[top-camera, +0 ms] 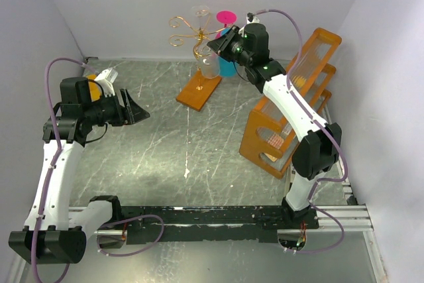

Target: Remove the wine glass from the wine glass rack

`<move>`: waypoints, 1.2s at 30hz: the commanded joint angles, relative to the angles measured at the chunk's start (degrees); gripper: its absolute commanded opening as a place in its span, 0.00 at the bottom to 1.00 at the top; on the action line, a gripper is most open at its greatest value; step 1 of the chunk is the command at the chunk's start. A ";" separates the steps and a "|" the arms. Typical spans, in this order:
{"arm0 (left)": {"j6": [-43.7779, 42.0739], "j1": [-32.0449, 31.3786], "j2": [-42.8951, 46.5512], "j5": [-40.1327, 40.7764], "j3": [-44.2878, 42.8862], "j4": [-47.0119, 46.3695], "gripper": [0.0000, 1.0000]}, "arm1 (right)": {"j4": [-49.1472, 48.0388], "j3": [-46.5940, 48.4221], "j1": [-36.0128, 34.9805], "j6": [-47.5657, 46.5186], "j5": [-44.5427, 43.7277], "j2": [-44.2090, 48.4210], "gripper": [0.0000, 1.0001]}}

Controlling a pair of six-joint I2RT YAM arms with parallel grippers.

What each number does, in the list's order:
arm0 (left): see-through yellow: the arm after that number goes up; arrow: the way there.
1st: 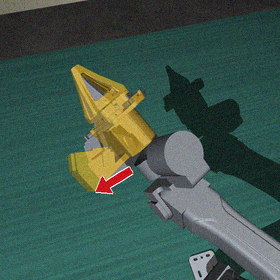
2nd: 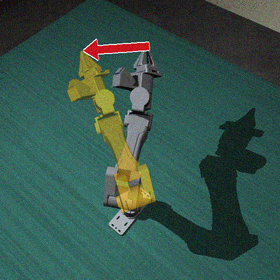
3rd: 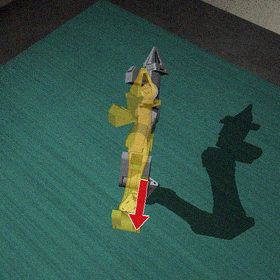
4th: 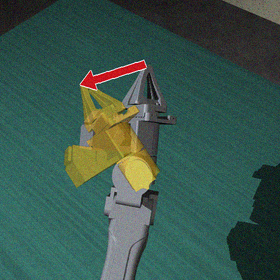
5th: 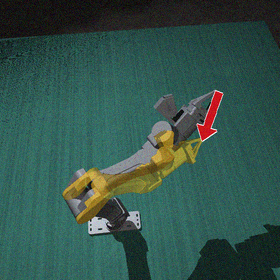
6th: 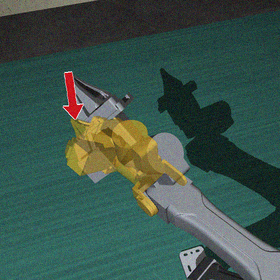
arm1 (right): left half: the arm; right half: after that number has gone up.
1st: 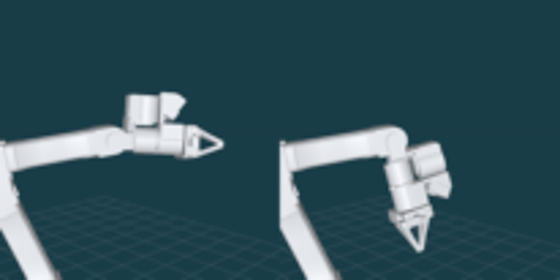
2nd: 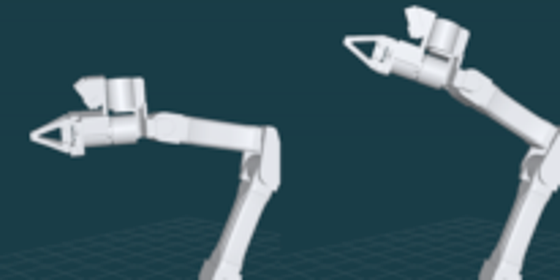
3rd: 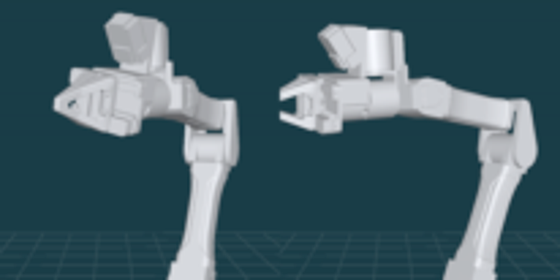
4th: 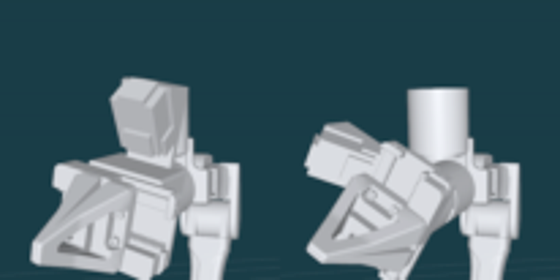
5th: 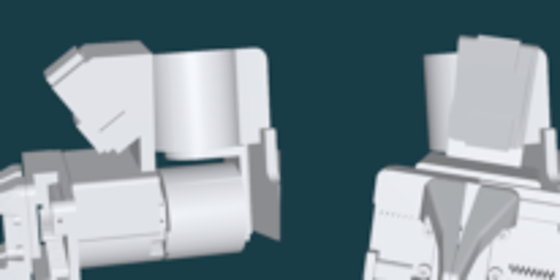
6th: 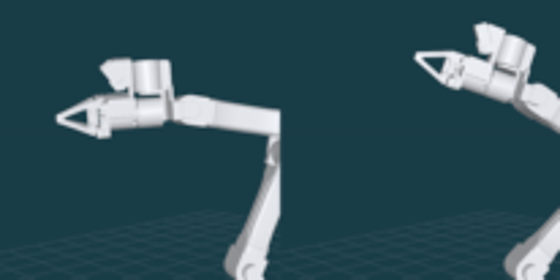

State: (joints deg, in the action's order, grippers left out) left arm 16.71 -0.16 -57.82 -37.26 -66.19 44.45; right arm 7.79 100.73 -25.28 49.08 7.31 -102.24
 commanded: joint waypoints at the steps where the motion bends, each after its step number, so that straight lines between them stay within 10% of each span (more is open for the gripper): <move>1: -0.82 -0.45 0.18 0.67 -2.56 0.37 0.73 | 2.48 2.79 0.31 0.20 0.62 1.06 0.00; 36: -0.83 -0.45 0.72 1.51 -3.44 1.10 0.73 | -18.82 -11.09 4.18 22.18 15.90 5.91 0.00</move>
State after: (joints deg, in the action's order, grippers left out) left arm 16.69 -0.16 -57.74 -36.07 -67.22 45.56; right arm -6.20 89.52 -21.43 68.53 20.12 -99.13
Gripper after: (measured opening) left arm 0.730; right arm 0.083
